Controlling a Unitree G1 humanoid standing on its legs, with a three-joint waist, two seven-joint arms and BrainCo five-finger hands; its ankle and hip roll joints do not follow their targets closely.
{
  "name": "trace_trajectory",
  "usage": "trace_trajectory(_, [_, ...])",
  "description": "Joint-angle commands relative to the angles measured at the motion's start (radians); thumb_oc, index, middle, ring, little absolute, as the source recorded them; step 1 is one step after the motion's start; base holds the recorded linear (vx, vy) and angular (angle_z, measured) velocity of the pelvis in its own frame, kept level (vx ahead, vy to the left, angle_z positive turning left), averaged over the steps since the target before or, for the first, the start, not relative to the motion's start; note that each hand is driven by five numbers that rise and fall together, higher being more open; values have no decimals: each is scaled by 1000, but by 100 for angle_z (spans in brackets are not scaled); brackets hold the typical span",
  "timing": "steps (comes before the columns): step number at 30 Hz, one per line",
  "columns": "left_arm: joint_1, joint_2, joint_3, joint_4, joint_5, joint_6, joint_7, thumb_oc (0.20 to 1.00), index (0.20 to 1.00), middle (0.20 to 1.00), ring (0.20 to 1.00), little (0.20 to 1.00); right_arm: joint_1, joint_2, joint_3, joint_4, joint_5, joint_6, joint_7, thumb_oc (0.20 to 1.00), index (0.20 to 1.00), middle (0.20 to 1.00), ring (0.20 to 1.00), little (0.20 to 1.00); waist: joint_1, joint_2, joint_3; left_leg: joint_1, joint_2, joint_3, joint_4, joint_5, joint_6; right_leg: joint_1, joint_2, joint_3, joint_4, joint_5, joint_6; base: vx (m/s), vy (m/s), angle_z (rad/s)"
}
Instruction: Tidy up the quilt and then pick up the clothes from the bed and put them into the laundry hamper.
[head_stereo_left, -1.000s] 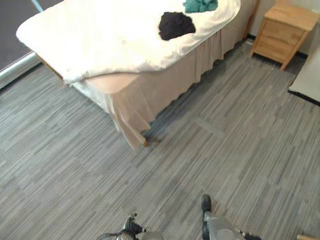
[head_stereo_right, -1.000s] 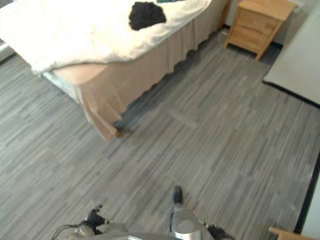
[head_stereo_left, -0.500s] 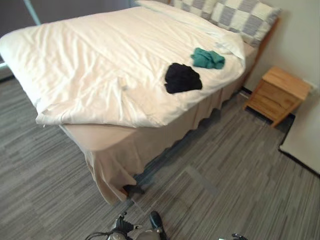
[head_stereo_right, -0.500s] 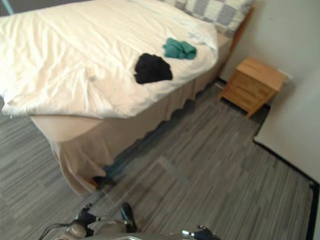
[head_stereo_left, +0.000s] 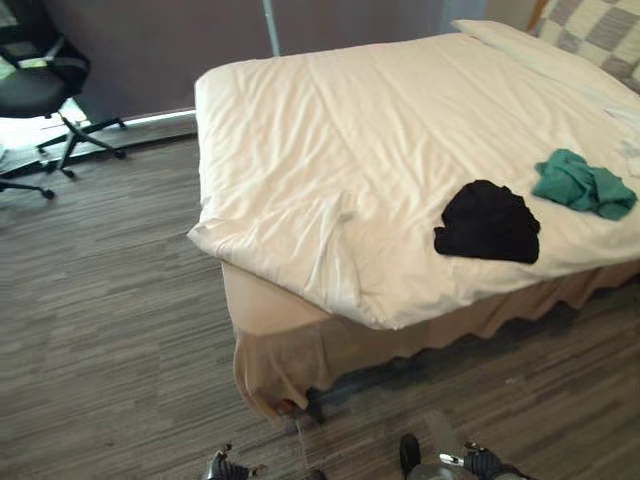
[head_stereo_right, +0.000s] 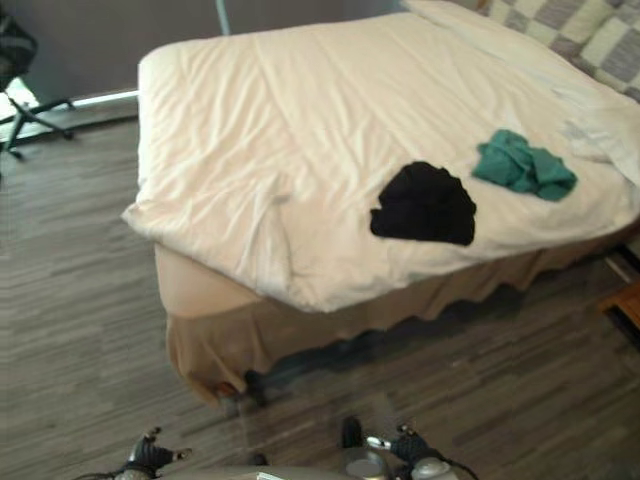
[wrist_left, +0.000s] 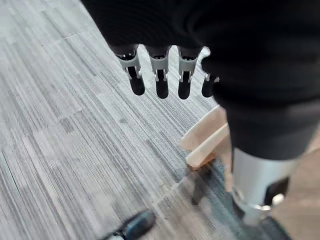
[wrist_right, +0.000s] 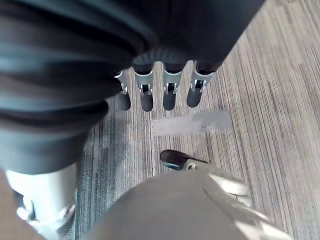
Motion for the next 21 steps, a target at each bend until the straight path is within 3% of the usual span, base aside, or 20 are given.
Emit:
trace_trajectory(1, [-118,85,58,-43,-148,-86,72,1000,1000,1000,1000,1000,-10,5,-21,39,-34,-16,-14,1000,1000,1000,1000,1000,2,21,-6,18,25,5,0,19,-32,67,-64,2,-4,-96,110,108,-185,34])
trace_trajectory(2, [-132,135,86,-175,-190,-124,100,1000,1000,1000,1000,1000,17,-3,-33,22,-34,-23,-22,1000,1000,1000,1000,1000,1,25,5,7,38,14,9,36,-50,83,-68,-37,-4,-108,105,66,-136,29])
trace_trajectory(3, [-131,135,86,-176,-189,-123,100,1000,1000,1000,1000,1000,17,-3,-33,22,-34,-23,-22,1000,1000,1000,1000,1000,-1,24,5,8,38,12,9,36,-50,85,-68,-40,-4,-109,105,-9,-117,26])
trace_trajectory(4, [-151,211,80,-351,-147,-155,128,1000,1000,1000,1000,1000,55,-25,-50,-3,-32,-30,-25,1000,1000,1000,1000,1000,-16,20,26,-37,56,78,59,56,-62,98,-82,-86,-4,-117,102,-37,-43,35])
trace_trajectory(5, [-149,212,81,-353,-147,-153,128,1000,1000,1000,1000,1000,55,-25,-50,-4,-32,-29,-25,1000,1000,1000,1000,1000,-17,20,26,-39,56,77,61,54,-62,99,-82,-87,-4,-118,102,-55,-66,89])
trace_trajectory(6, [-163,270,76,-496,-109,-154,129,1000,1000,1000,1000,1000,85,-39,-57,-18,-43,-32,-25,1000,1000,1000,1000,1000,-32,22,37,-56,69,130,79,63,-67,104,-83,-107,-4,-122,99,-6,-28,104])
trace_trajectory(8, [-142,365,100,-780,-3,-175,109,1000,1000,1000,1000,1000,121,-46,-75,-5,-60,-27,-4,1000,1000,1000,1000,1000,-55,46,31,-34,74,166,46,57,-67,112,-61,-114,-4,-134,92,89,-37,61])
trace_trajectory(12, [-203,443,84,-952,82,-188,98,1000,1000,1000,1000,1000,150,-49,-65,15,-99,-15,14,1000,1000,1000,1000,1000,-77,52,38,-10,85,183,20,68,-72,110,-50,-113,18,-148,89,85,-15,-5])
trace_trajectory(16, [-453,477,-71,-932,219,-166,124,1000,1000,1000,1000,1000,120,-76,2,-36,-143,-21,23,1000,1000,1000,1000,1000,-133,62,81,-41,92,218,11,77,-71,11,-47,-78,60,-144,95,-89,14,-12])
trace_trajectory(19, [-754,483,-255,-776,386,-86,217,1000,1000,1000,1000,1000,76,-117,50,-131,-151,-40,-5,1000,1000,1000,1000,1000,-194,71,124,-110,94,273,11,86,-67,-131,-43,-22,90,-118,107,-205,57,-34])
trace_trajectory(21, [-847,486,-314,-714,433,-54,243,1000,1000,1000,1000,1000,61,-125,52,-158,-143,-50,-20,1000,1000,1000,1000,1000,-202,72,132,-136,92,289,13,89,-66,-173,-43,-6,101,-110,111,-142,42,-54])
